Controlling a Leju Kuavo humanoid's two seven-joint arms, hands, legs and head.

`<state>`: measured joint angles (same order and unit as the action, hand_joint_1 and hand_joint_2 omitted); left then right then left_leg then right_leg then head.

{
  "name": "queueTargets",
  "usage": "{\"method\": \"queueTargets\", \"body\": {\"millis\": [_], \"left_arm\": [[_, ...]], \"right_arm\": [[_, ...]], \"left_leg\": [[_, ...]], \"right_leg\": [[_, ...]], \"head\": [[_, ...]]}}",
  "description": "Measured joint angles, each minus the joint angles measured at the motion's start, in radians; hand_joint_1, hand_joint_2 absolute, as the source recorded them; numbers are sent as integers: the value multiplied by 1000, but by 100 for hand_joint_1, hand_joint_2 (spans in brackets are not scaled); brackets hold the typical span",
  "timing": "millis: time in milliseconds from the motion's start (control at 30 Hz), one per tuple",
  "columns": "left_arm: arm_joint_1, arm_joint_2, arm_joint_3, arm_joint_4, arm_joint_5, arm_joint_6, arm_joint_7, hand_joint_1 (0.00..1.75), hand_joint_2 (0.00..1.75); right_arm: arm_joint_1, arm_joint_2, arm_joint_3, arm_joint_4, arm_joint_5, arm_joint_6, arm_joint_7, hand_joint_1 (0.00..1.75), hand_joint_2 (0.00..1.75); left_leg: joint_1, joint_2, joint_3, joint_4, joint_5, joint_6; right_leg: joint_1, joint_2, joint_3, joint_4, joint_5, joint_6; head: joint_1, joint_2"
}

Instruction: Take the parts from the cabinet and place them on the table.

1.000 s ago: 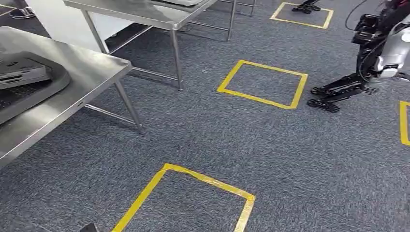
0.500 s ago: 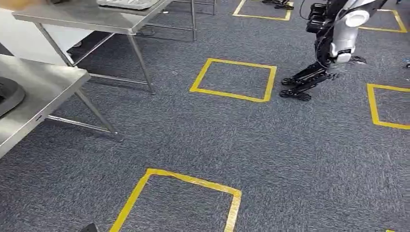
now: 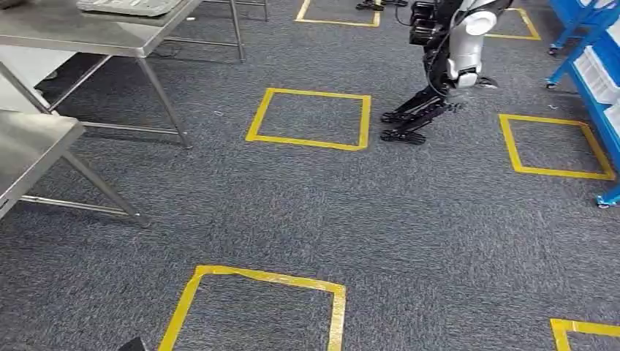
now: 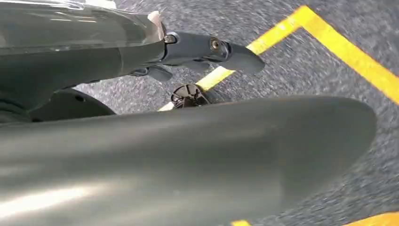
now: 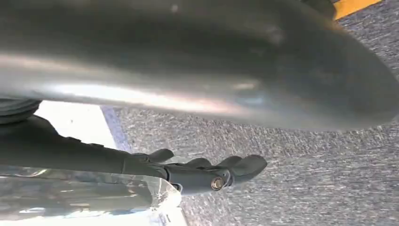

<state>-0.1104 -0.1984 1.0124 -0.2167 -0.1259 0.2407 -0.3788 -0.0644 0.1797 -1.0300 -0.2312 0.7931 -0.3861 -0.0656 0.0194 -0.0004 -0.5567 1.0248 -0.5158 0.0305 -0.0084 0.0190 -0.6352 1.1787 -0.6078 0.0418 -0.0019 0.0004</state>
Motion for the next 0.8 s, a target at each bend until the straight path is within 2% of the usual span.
{"method": "queueTargets", "body": {"millis": [33,67,100,133,200,233,267,367,400,433,467,533,567,600,633,667,700,733,767,800], "left_arm": [[1,0,0,0,0,0,0,0,0],[2,1,0,0,0,0,0,0,0],[2,1,0,0,0,0,2,0,0],[2,1,0,0,0,0,2,0,0],[1,1,0,0,0,-1,2,0,0],[2,1,0,0,0,-1,2,0,0],[2,1,0,0,0,-1,2,0,0],[-2,1,0,0,0,-2,4,0,0],[-3,0,0,0,0,-3,3,0,0],[-5,1,0,0,0,-4,3,0,0],[-4,1,0,0,0,-5,3,0,0],[-1,1,0,0,0,-5,2,0,0],[1,2,0,0,0,-5,2,0,0],[3,2,1,0,0,-5,1,0,0],[3,2,1,0,0,-5,1,0,0],[2,2,1,0,0,-6,0,0,0],[2,2,1,0,0,-7,-1,0,0],[2,3,1,0,0,-7,-2,0,0],[1,3,2,0,0,-8,-1,0,0],[1,3,2,0,-2,-7,-3,0,0]], "right_arm": [[0,0,0,0,0,0,0,0,0],[-1,0,0,0,2,0,0,0,0],[1,0,0,0,3,0,0,0,0],[3,-1,0,0,3,0,2,0,0],[5,-3,0,0,6,0,3,0,0],[4,-3,0,0,7,0,3,0,0],[1,-3,0,0,9,0,3,0,0],[3,-3,2,0,10,0,3,0,0],[4,-5,2,0,11,0,3,0,0],[4,-5,2,0,11,0,3,0,0],[3,-5,3,0,11,0,3,0,0],[-2,-5,5,0,11,0,3,0,0],[-1,-5,5,0,11,0,3,0,0],[0,-5,5,0,11,0,2,0,0],[1,-5,5,0,12,0,2,0,0],[0,-5,5,0,12,0,1,0,0],[0,-5,5,0,12,0,0,0,0],[0,-5,6,0,12,0,0,0,0],[-1,-4,6,0,13,0,0,0,0],[0,-4,6,0,13,0,0,0,0]], "left_leg": [[0,14,0,0,-2,2],[0,25,1,0,-4,2],[0,34,3,0,-6,0],[1,42,7,0,-9,-2],[4,56,20,0,-18,-11],[2,63,25,0,-23,-19],[-4,68,27,3,-28,-26],[-1,91,39,-7,-29,-38],[0,93,42,-7,-37,-45],[3,60,40,10,-53,-47],[3,35,17,60,-85,-46],[0,15,-66,230,-159,-46],[-1,12,-103,297,-175,-45],[-2,12,-119,315,-163,-44],[-2,10,-113,286,-131,-40],[-2,8,-91,223,-83,-36],[-2,-1,-57,134,-28,-32],[-1,-28,-28,51,16,-27],[2,-58,-18,30,8,-22],[1,-54,-12,17,2,-23]], "right_leg": [[-2,-4,-41,80,-31,5],[-4,-6,-71,137,-43,9],[-7,-9,-78,145,-30,12],[-9,-13,-56,98,8,15],[-10,-36,31,-82,104,15],[-8,-74,65,-155,118,12],[4,-73,69,-165,111,3],[9,-49,64,-161,107,-18],[4,-40,72,-170,112,-28],[0,-34,74,-173,114,-34],[-1,-29,74,-173,113,-43],[1,-8,74,-172,112,-49],[2,4,75,-172,111,-50],[3,17,78,-172,110,-51],[3,29,81,-172,108,-51],[3,41,86,-171,106,-50],[3,55,91,-171,103,-48],[3,65,95,-171,100,-44],[10,75,92,-164,95,-36],[6,82,85,-163,96,-33]], "head": [[0,0],[0,0],[0,0],[0,0],[0,0],[0,0],[0,0],[-2,0],[-2,0],[-2,0],[-3,0],[-4,0],[-4,0],[-4,0],[-4,0],[-4,0],[-4,0],[-4,0],[-3,0],[-3,0]]}}
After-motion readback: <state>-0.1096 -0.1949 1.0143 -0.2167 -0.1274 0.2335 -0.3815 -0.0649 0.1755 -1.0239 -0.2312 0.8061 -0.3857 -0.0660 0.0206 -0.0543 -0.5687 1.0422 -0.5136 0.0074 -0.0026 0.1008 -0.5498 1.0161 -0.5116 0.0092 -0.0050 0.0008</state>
